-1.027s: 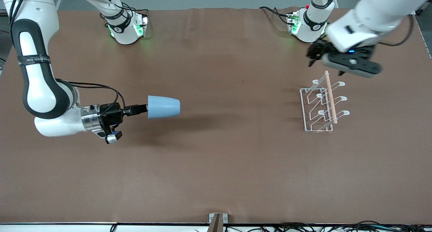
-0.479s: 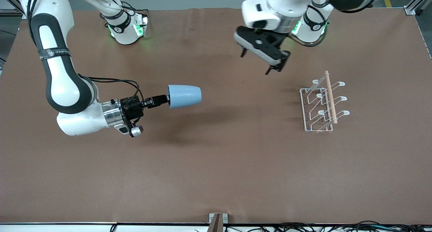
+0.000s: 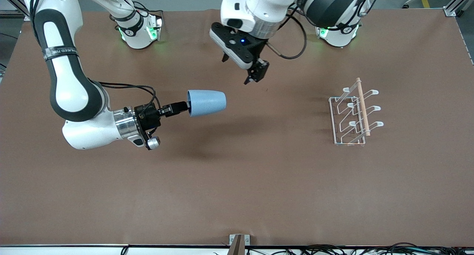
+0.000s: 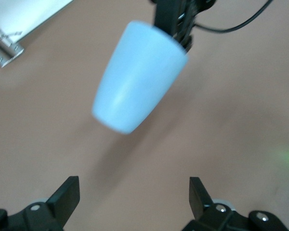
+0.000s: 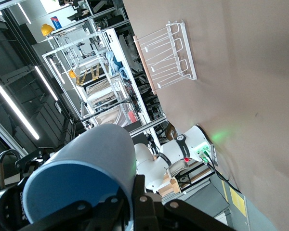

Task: Hang cup on cup holder
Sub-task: 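Grasp the cup body with the left gripper beside the right gripper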

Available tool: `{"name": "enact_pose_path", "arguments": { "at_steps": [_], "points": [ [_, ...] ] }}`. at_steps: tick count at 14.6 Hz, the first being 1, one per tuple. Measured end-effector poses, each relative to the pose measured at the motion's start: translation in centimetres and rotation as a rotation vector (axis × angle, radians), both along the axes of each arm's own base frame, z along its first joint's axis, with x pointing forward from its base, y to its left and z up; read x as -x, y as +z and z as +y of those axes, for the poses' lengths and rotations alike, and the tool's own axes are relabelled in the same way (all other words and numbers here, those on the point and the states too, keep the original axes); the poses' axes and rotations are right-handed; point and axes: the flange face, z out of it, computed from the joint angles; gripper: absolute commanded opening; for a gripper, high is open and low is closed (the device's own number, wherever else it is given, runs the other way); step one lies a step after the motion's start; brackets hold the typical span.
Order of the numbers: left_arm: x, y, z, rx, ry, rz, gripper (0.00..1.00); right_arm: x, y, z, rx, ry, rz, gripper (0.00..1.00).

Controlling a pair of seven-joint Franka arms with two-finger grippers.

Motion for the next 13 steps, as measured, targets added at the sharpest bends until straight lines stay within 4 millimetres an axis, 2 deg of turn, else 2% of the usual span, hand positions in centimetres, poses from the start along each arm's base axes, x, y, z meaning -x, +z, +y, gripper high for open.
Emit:
{"name": "enact_pose_path", "arguments": {
  "at_steps": [5,10,13],
  "points": [
    [-1.6,-1.1,-0.7,0.034,-0.128,-0.094,1.00,0.2,0.0,0.0,-0.001,0.013,0.004,0.02],
    [-1.8,-4.3,-3.6,0.049,-0.170,-0.149,1.00,0.2,-0.1,-0.1,0.006,0.020,0.004,0.03],
    [-2.3,-5.3,-4.1,0.053,-0.210,-0.186,1.00,0.2,-0.2,-0.3,0.012,0.019,0.005,0.03]
  ]
}}
